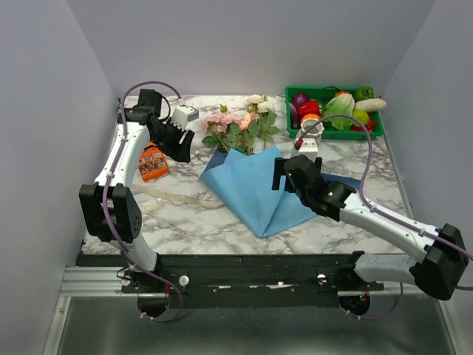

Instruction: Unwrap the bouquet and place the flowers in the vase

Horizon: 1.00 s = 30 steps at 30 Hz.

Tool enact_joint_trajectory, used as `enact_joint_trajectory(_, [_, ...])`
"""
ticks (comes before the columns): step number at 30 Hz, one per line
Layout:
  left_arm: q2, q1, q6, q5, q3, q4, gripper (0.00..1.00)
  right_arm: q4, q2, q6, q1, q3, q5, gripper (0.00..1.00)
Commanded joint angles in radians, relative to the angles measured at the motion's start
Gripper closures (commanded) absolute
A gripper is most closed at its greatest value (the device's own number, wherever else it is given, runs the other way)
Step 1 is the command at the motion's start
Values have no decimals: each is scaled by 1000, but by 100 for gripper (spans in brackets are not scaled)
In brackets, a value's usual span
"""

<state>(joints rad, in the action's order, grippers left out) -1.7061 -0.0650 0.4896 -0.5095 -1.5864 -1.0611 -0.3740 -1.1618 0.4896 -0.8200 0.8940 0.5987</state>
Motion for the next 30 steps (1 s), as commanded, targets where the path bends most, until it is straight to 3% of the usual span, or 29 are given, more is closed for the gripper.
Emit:
enact_joint_trajectory(1, [94,11,-25,-57,0,-13,32,168,-51,116,50,-65,-51,1])
enact_joint_trajectory(10, [141,21,-26,-64,19,-25,30,436,-99,378,50,-273,-108,8])
enact_joint_trajectory(14, [175,21,-28,-73,17,-36,30,481,-179,525,50,-329,-120,8])
enact_joint_trajectory(24, [233,21,-22,-67,2,-62,30,828,-308,629,68,-448,-263,13])
enact_joint_trajectory(30, [257,21,-46,-60,0,-79,30,961,-323,635,70,-466,-301,24])
